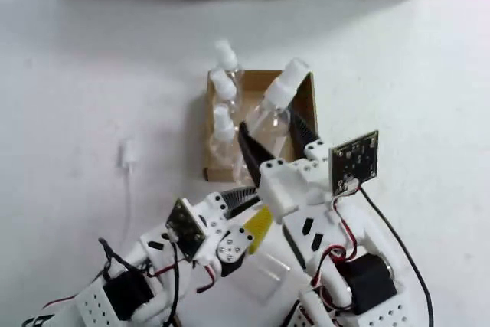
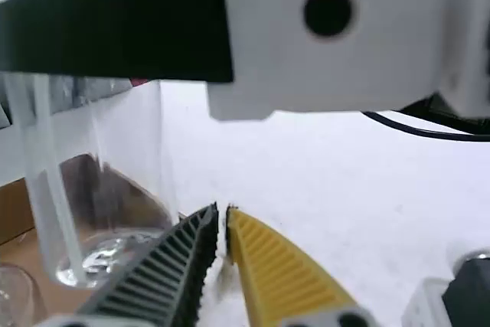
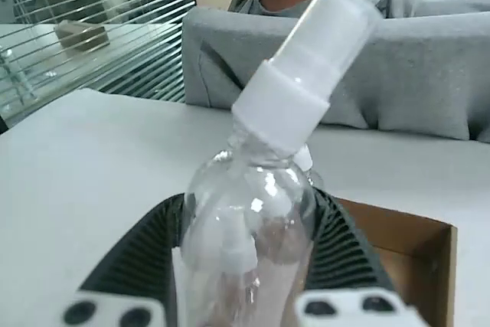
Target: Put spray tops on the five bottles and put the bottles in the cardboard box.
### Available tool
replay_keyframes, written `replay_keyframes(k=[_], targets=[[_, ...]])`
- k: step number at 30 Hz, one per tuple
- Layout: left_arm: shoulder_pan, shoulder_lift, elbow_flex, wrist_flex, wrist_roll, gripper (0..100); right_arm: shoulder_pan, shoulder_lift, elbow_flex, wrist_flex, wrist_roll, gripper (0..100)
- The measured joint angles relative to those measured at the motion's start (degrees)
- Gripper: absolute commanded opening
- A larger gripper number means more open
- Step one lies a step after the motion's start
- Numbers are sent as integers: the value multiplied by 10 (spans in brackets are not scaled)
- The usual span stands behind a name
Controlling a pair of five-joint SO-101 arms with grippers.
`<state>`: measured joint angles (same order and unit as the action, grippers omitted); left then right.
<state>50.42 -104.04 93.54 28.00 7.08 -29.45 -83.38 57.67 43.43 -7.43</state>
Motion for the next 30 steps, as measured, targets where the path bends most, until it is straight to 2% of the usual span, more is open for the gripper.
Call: replay_keyframes(k=[11,15,19,22,25,30], targets=[[2,1,15,-1,1,20,-49,33,-167,254,0,15],[2,1,15,-1,2,20,-44,49,-181,267,0,15],[-18,1,15,7,0,20,5,56,-181,251,18,15],[-68,1,15,47,-1,20,66,56,-181,236,60,15],[-148,1,15,97,-1,20,111,57,-172,212,71,15],[-315,1,15,172,-1,20,154,119,-127,156,74,15]])
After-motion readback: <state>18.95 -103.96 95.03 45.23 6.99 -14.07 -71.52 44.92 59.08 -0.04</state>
